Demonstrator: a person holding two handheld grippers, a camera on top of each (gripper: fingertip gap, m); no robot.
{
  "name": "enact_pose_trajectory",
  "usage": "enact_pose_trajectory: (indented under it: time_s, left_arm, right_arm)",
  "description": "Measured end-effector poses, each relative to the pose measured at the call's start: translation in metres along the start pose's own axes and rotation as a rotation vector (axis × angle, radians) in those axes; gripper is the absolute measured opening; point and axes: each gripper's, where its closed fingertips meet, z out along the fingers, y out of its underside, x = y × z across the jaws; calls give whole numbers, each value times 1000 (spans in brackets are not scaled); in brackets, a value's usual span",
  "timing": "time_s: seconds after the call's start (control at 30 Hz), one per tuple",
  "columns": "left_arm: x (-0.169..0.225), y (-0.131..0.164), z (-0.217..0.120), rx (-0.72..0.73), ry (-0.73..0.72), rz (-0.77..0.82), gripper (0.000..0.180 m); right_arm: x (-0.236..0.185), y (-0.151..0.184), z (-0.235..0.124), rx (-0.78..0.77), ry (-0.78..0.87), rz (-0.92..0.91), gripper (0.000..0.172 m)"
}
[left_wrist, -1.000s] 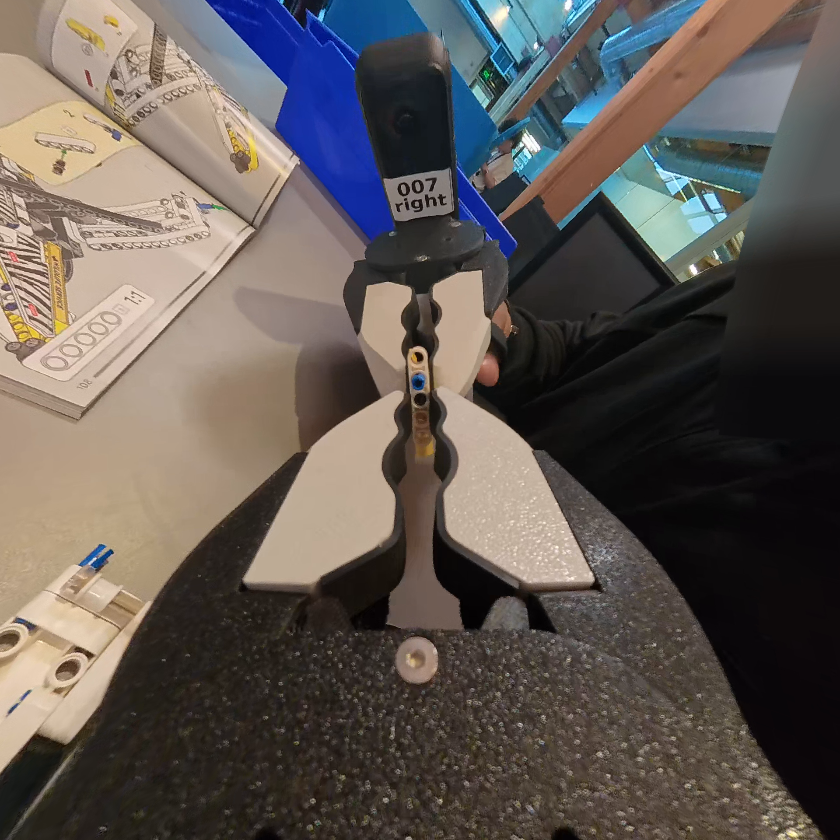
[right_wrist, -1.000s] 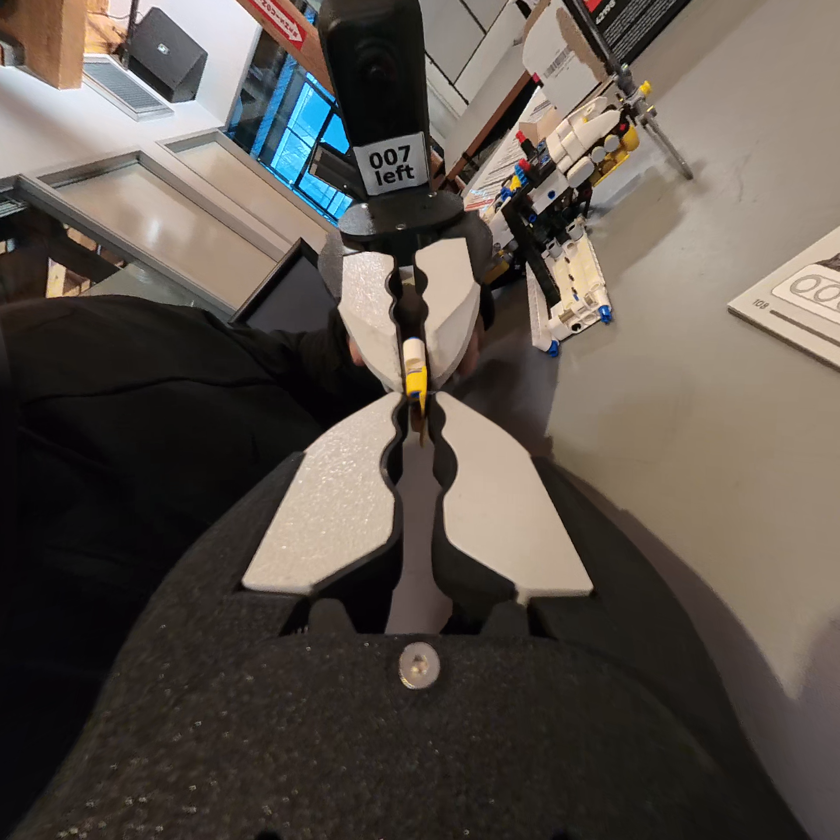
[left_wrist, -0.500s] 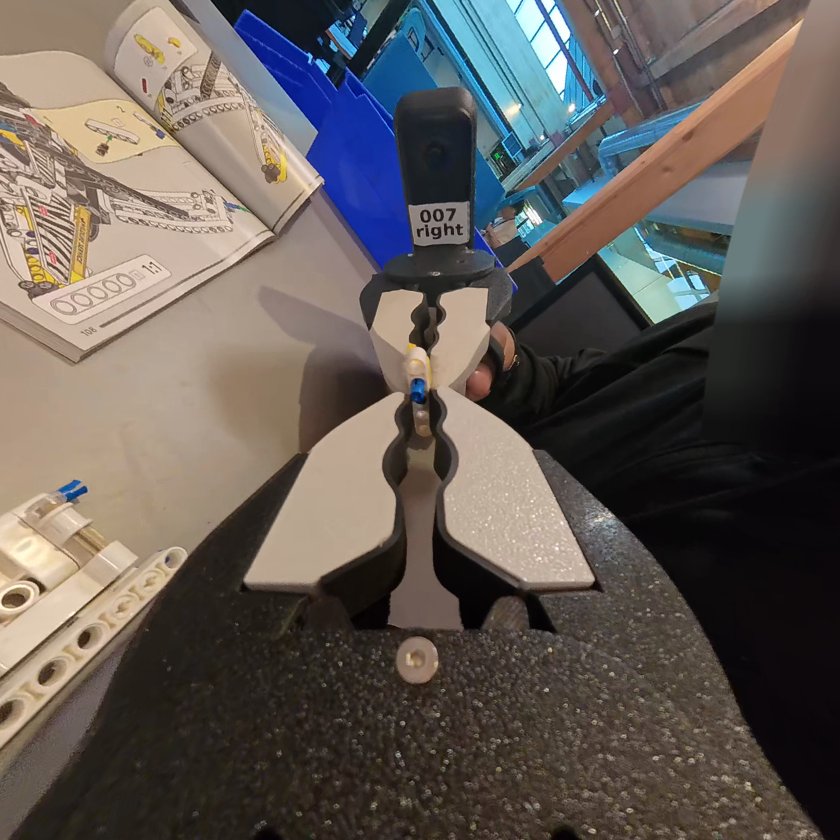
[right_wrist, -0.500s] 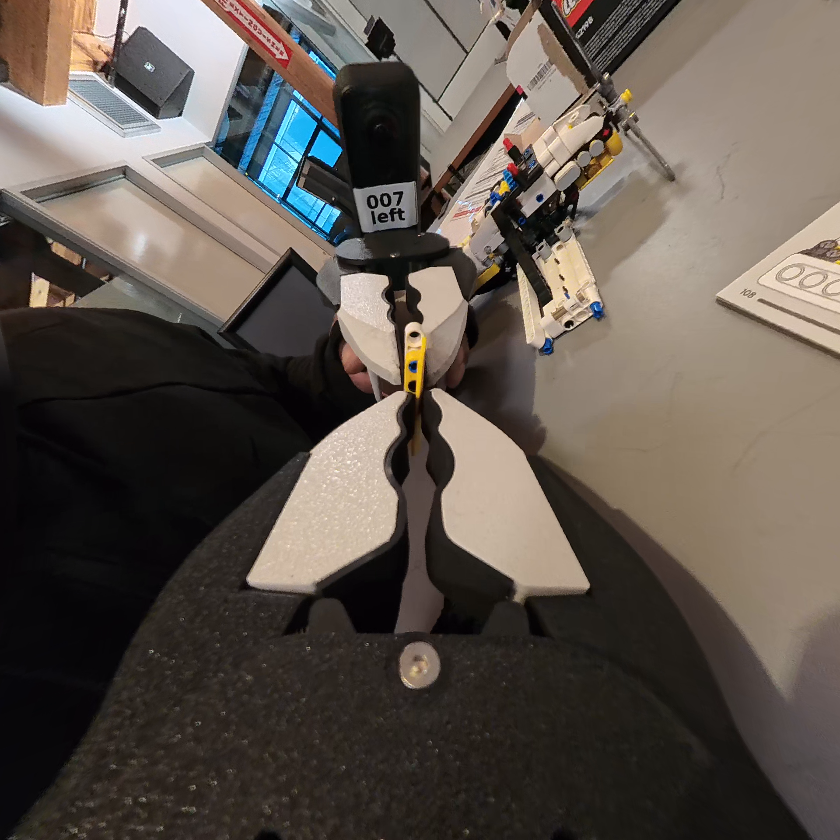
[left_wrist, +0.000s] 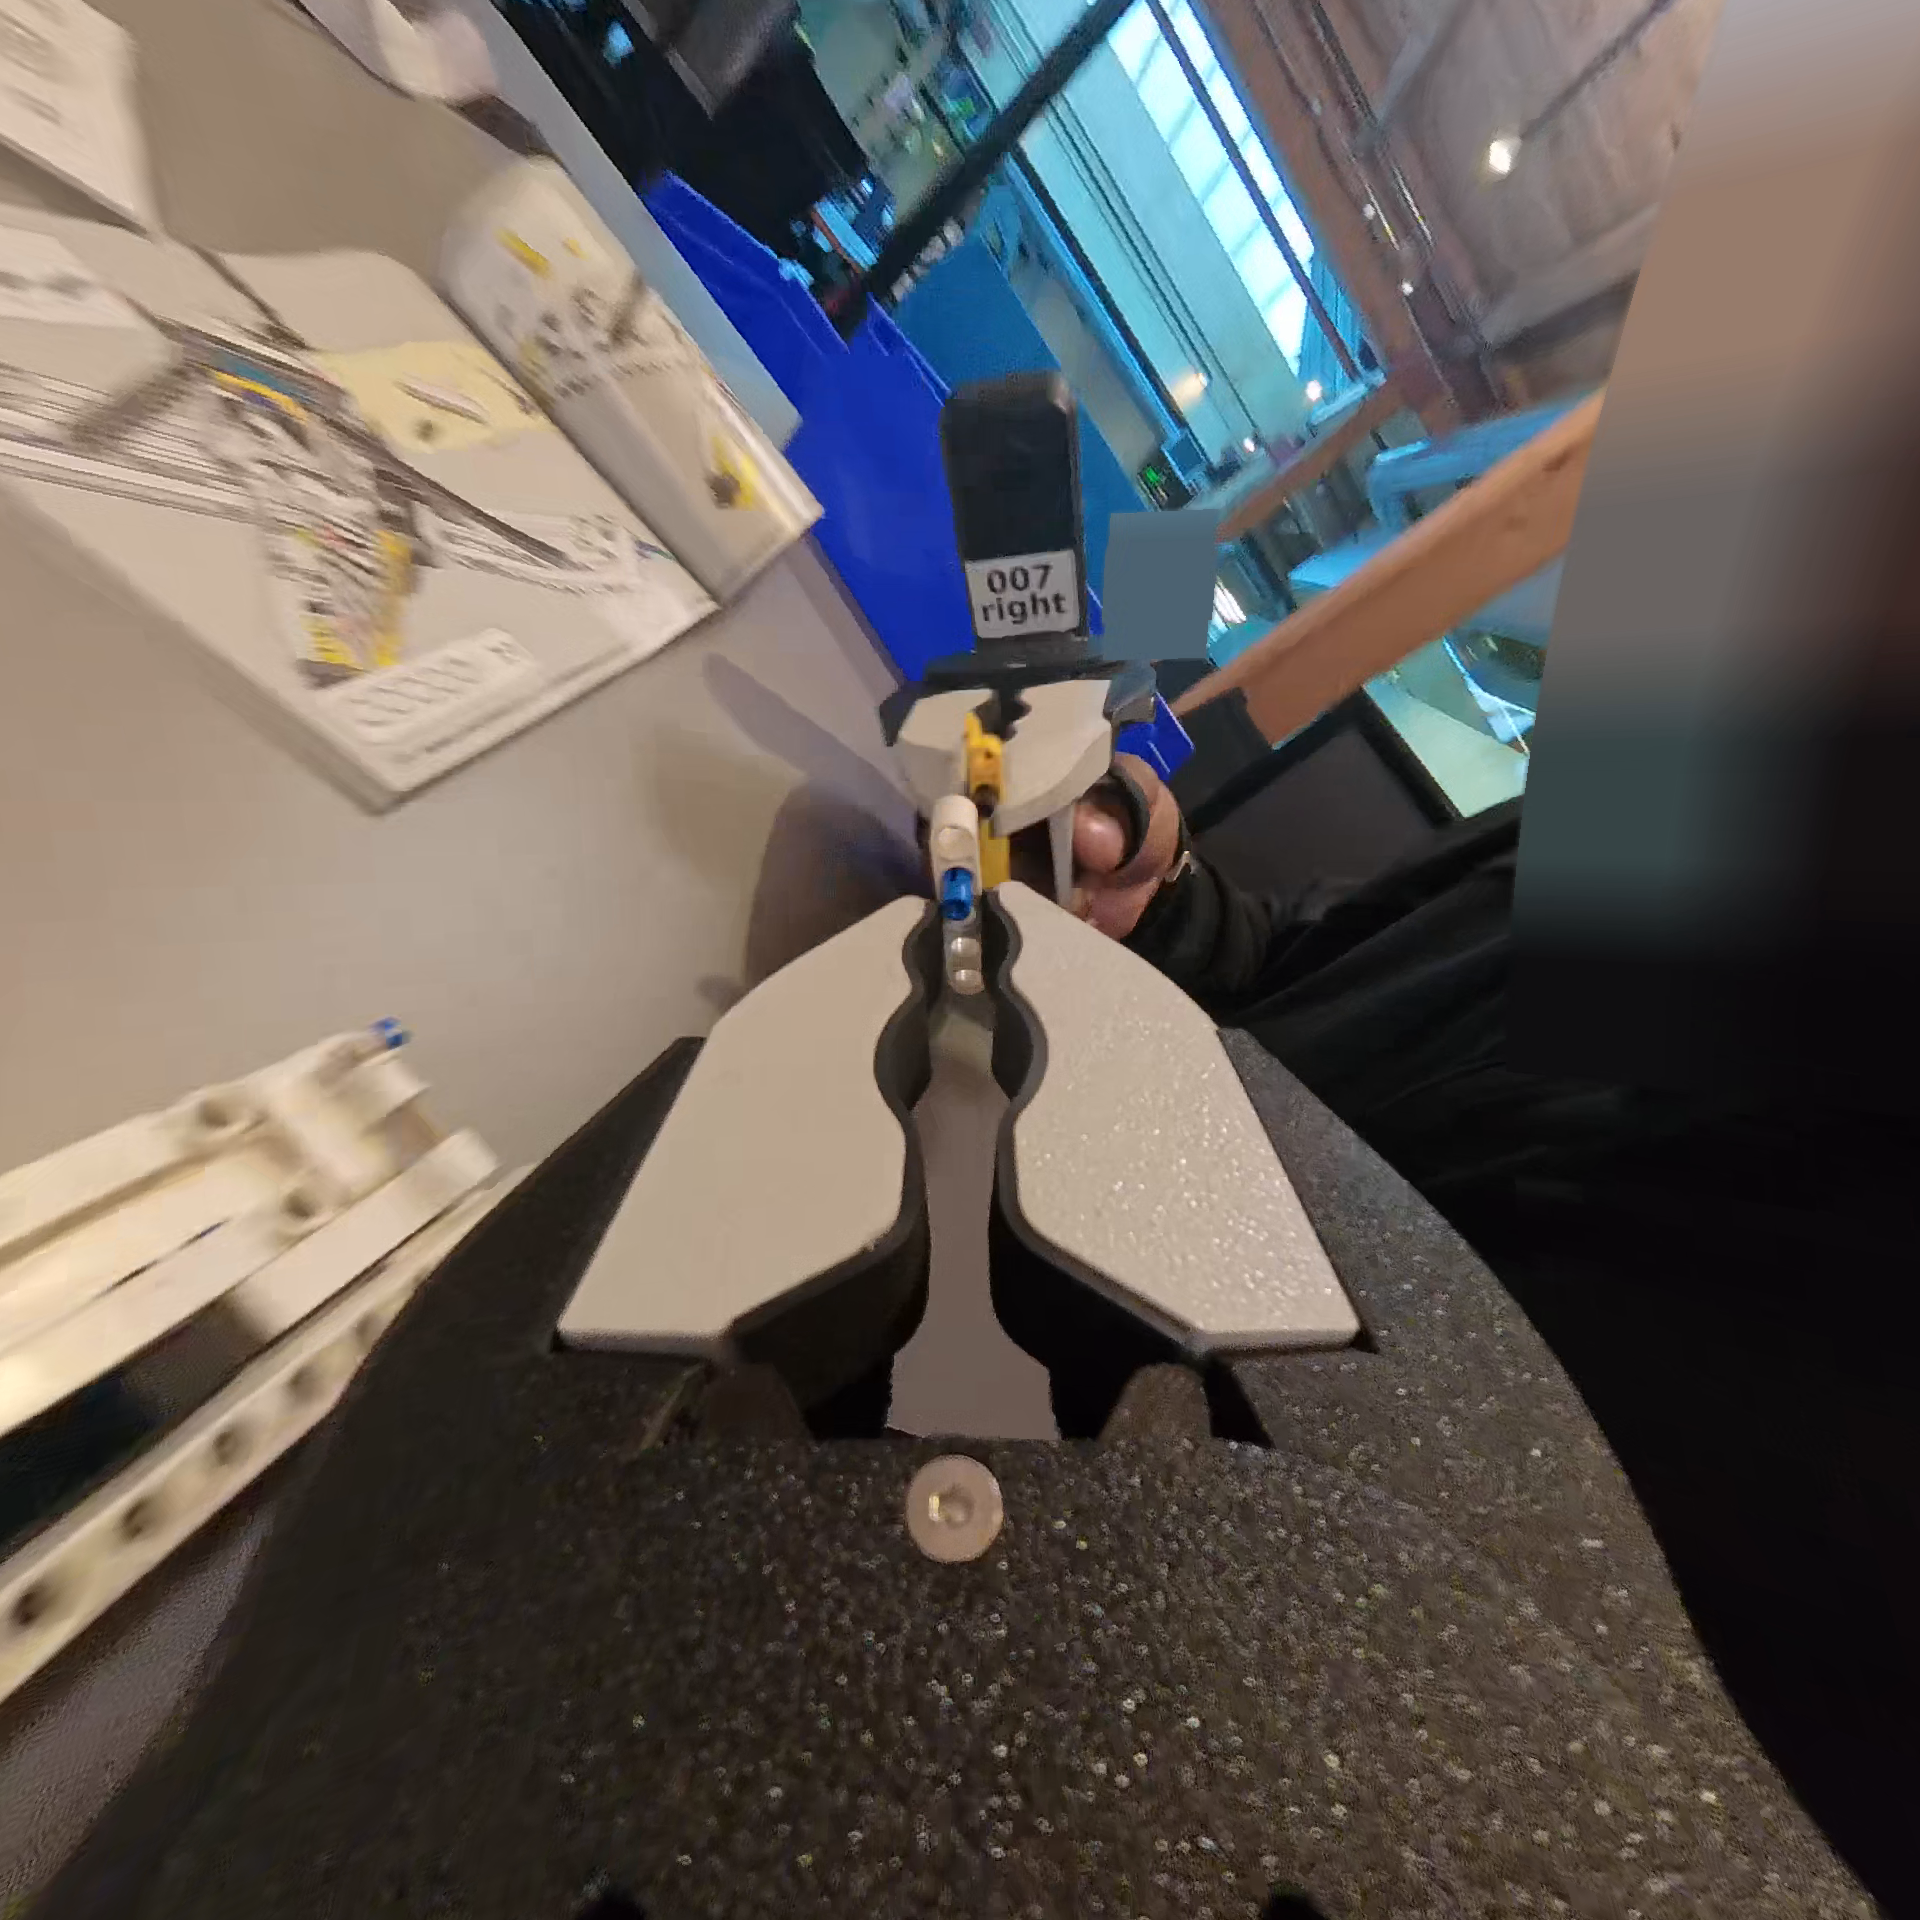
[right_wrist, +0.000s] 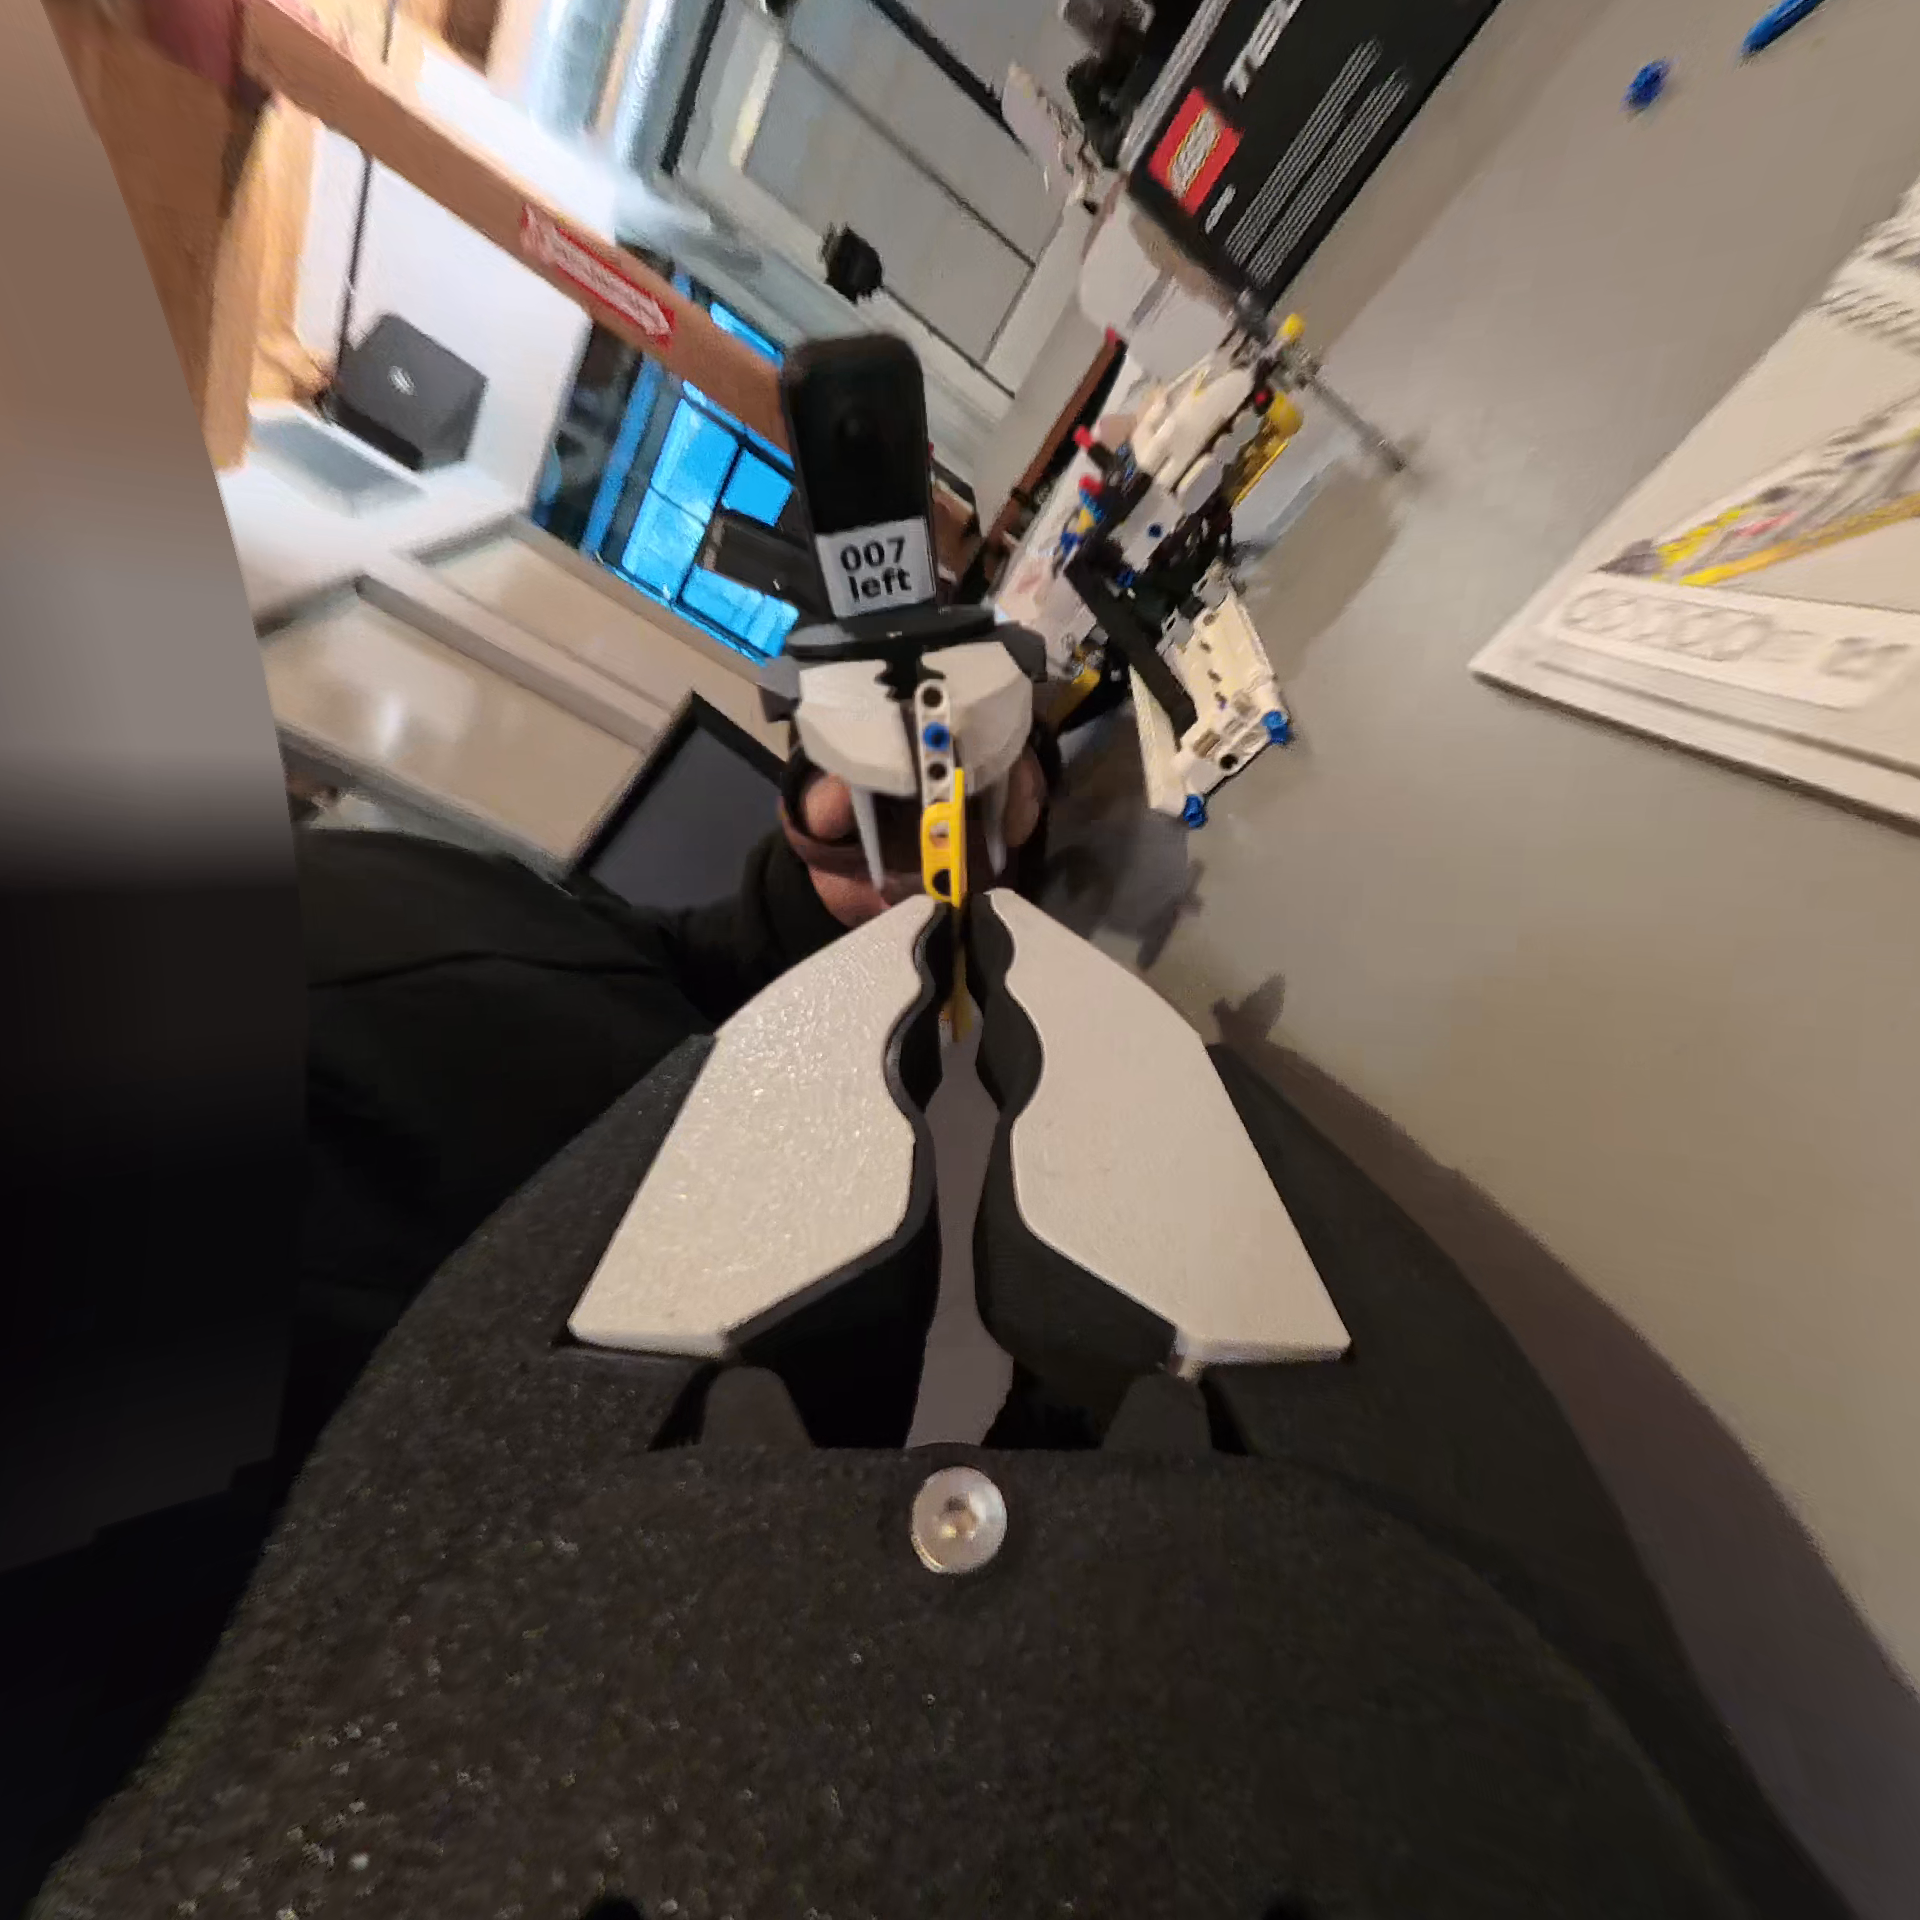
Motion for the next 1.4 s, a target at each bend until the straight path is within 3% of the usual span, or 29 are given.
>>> enact_pose_trajectory:
  time_s: [0.1,0.27,0.4,0.6,0.77,0.9,0.97,1.13,1.4]
  left_arm:
    - [-6,10,4,-70,-87,64,7]
    - [-37,32,1,-321,-352,258,8]
    - [-54,46,-4,-460,-456,259,8]
    - [-64,38,-12,-453,-585,329,14]
    - [-50,24,-16,-392,-599,402,23]
    - [-7,15,13,-268,-372,538,21]
    - [-4,15,23,-237,-324,594,19]
    - [-5,19,32,-216,-281,788,6]
    - [-1,16,34,-174,-301,996,12]
  right_arm:
    - [4,9,10,-59,65,-48,3]
    - [14,12,9,-86,105,-3,2]
    - [15,17,12,-116,120,-7,2]
    - [15,17,12,-115,116,1,2]
    - [14,17,13,-111,102,11,2]
    - [10,17,13,-105,78,15,2]
    - [9,16,12,-98,62,21,2]
    - [5,15,11,-90,28,37,2]
    - [4,14,10,-87,7,62,2]
